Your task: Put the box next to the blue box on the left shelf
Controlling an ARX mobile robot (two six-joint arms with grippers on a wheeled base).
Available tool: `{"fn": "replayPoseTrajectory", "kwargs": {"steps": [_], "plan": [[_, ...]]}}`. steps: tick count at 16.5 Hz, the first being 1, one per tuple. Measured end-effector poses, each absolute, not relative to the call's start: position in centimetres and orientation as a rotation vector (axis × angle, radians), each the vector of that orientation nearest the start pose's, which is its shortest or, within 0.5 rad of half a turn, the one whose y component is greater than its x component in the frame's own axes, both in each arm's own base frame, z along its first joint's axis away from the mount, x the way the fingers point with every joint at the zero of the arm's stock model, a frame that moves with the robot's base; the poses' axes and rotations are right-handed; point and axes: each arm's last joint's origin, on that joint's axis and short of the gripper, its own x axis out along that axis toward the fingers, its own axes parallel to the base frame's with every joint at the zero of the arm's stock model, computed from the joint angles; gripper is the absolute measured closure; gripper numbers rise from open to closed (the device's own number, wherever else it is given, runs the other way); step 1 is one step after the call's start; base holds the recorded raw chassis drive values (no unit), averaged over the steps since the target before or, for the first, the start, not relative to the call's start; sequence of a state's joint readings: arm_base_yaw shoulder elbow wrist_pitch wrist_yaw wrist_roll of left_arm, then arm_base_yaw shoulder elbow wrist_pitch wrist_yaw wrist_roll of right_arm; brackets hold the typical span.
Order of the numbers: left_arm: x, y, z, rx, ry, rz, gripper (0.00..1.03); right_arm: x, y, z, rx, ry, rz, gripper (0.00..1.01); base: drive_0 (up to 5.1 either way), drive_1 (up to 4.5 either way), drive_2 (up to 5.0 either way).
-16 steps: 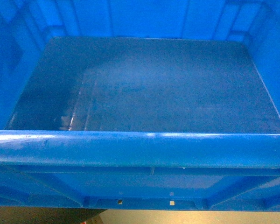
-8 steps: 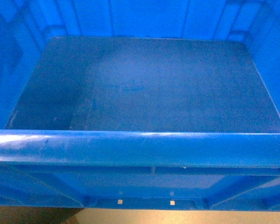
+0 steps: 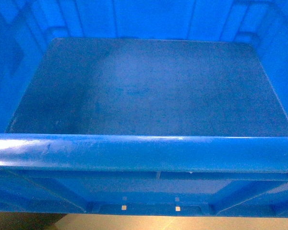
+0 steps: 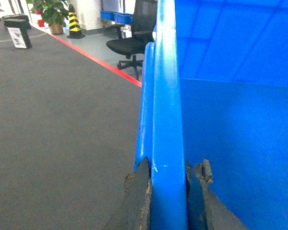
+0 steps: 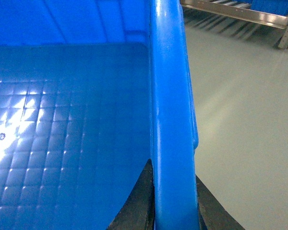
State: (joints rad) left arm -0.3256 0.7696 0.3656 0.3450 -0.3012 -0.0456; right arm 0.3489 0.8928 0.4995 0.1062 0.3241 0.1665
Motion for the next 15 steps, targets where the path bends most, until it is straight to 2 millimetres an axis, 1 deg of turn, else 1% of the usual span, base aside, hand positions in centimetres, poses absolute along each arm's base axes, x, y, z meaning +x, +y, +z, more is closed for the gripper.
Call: {"fn": "replayPoseTrajectory", "kwargs": {"steps": [15], "plan": [[16.81,-4.77,24.05,-0.028,0.057,-0.024,0.93,18.64,5.8,24.37,0.07,0.272,0.001,0.92,-1.5,-1.46,-1.5]]}}
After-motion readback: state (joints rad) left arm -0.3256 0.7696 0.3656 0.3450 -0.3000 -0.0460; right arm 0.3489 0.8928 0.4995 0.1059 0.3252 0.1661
